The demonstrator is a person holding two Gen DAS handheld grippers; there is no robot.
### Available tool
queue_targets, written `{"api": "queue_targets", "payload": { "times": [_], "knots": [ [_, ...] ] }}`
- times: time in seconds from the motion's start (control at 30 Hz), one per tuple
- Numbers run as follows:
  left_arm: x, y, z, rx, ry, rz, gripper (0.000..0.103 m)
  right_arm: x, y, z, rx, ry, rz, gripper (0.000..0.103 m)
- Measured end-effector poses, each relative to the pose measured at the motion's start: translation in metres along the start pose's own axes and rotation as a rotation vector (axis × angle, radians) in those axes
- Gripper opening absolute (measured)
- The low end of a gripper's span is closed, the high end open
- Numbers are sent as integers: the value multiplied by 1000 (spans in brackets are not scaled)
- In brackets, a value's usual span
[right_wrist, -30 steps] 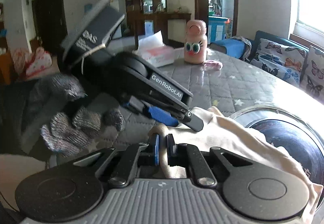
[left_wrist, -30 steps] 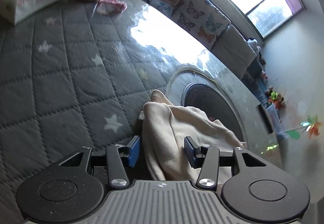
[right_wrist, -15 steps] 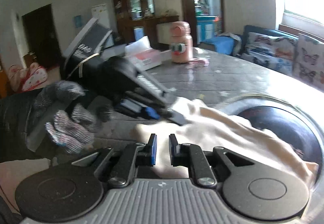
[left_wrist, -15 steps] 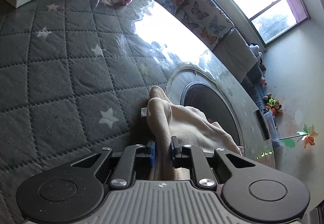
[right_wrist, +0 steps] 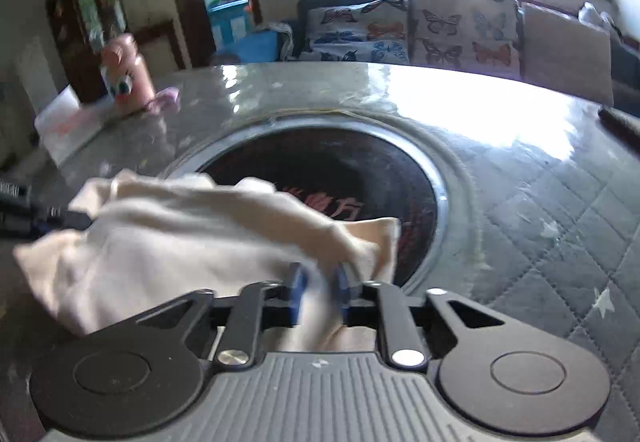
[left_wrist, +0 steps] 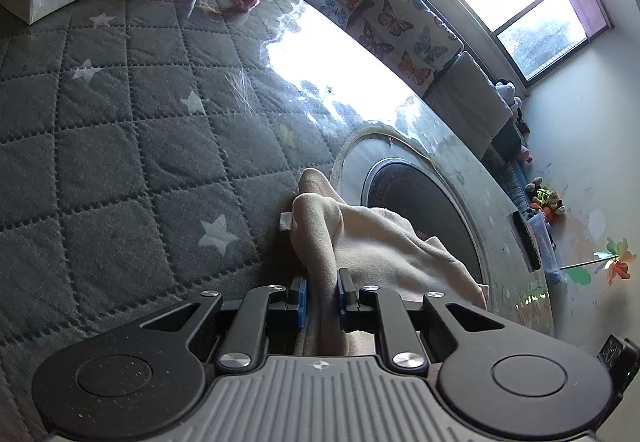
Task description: Fold clothes
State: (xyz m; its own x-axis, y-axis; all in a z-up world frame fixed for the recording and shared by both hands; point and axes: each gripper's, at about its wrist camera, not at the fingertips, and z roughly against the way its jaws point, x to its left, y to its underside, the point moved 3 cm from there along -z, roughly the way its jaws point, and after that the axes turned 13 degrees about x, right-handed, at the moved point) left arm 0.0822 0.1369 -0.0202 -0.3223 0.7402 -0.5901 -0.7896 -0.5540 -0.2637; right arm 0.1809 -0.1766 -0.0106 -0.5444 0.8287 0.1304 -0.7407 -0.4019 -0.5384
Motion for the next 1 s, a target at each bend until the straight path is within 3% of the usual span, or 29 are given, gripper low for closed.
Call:
{"api": "queue_targets", "payload": {
  "times": [0.13,0.4,0.6,0.73,0.77,0.87,1.0],
  "knots": [
    [-1,-1,-1,1,-7,-9,16,-15,-3,1,-32,34,-24,21],
    [-2,-1,-2,1,-13,-21,16,-32,-2,-5,-8,-25,-114,23],
    [-2,-1,-1,0,-11,-23,16,-31,-4,-7,-10,11,-126,31],
    [-3,-1,-1,0,-12,-30,16,-31,-3,-9,-4,-29,-145,31],
    [-3,-1,-1,-2,-12,-33,16,-29,-3,-10,-4,-31,-140,31],
    [-3,0,0,-7,-13,-42,15,-24,-3,-9,-3,-34,-128,15],
    [-2,-1,11,-34,-7,-55,14,-15,-8,0,-25,-34,-111,9]
  ]
}}
